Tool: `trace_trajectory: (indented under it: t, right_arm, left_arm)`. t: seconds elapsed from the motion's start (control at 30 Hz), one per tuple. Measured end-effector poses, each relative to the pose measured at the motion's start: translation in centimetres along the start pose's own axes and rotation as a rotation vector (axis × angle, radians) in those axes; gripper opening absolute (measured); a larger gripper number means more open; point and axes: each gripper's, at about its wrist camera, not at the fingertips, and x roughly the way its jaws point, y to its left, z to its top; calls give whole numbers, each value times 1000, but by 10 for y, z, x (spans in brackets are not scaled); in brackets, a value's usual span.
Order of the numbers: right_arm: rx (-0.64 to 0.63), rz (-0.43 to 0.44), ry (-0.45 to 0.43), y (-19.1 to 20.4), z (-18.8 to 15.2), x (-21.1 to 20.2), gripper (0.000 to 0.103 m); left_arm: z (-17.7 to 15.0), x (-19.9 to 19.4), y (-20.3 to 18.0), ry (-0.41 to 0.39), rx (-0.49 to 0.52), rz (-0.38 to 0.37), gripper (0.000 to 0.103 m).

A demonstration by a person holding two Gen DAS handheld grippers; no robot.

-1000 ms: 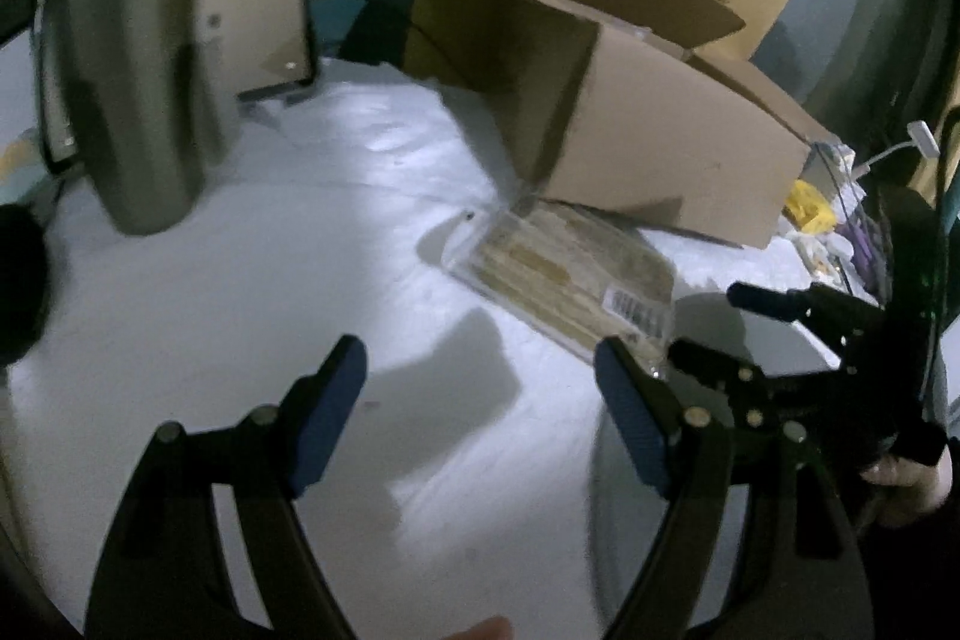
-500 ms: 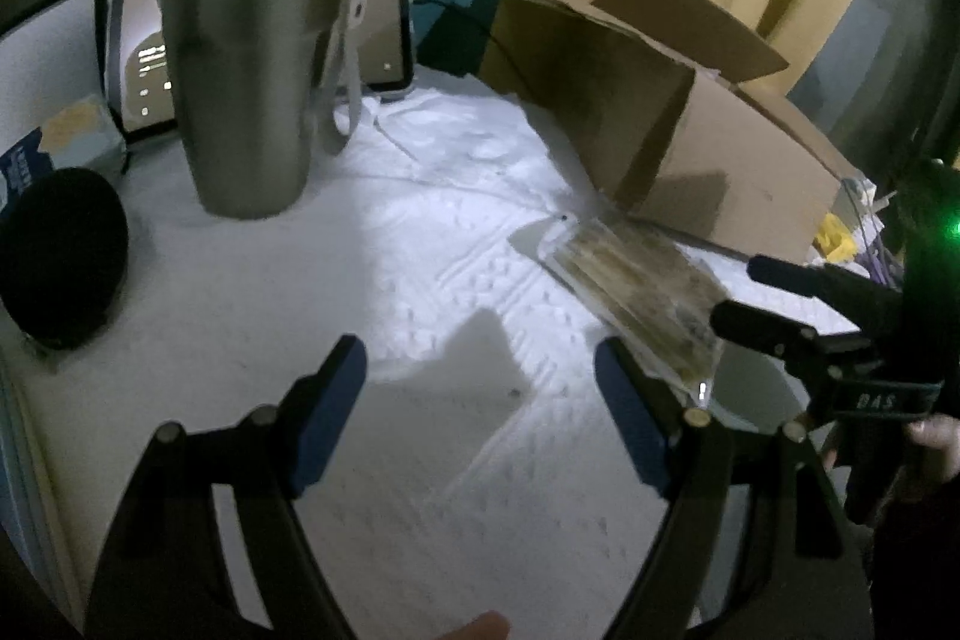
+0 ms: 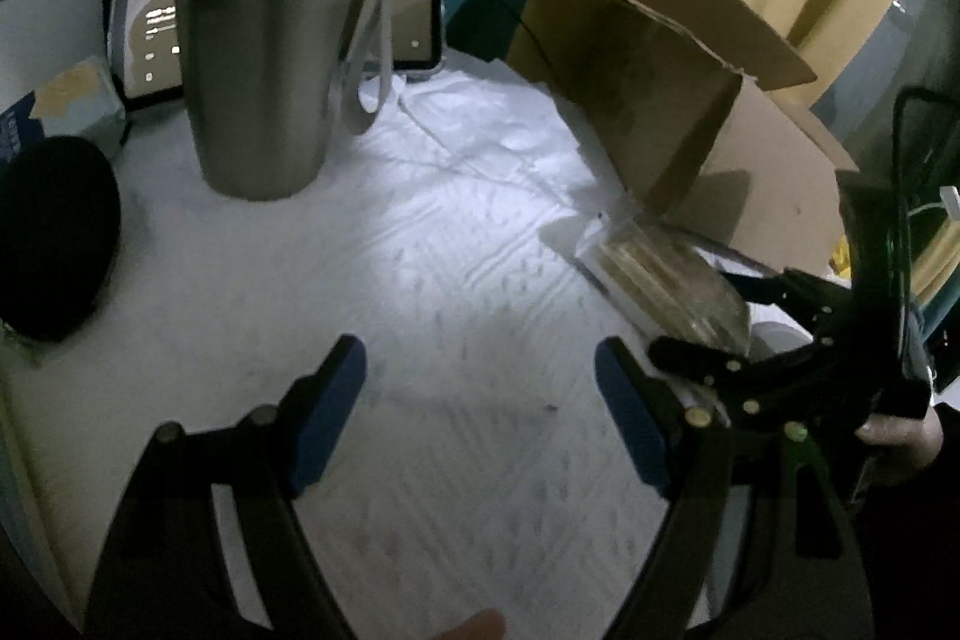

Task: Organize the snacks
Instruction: 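Grasp the clear biscuit tray pack with the right tool, then carry the biscuit pack over the box and release it inside with the right tool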

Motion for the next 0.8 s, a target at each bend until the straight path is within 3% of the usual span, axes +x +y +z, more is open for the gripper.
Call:
trace_trajectory:
  t: [0.17,0.4,0.8]
  right_arm:
    - [-2,13,-12,-2,-2,-1,98]
    - [-18,24,-26,3,-12,-14,85]
    - [-33,43,-105,21,-33,-66,83]
  left_arm:
    - [0,1,-3,4,11,8,80]
    - [-1,-5,-9,-7,21,27,80]
    - [-12,-40,-34,-59,50,33,80]
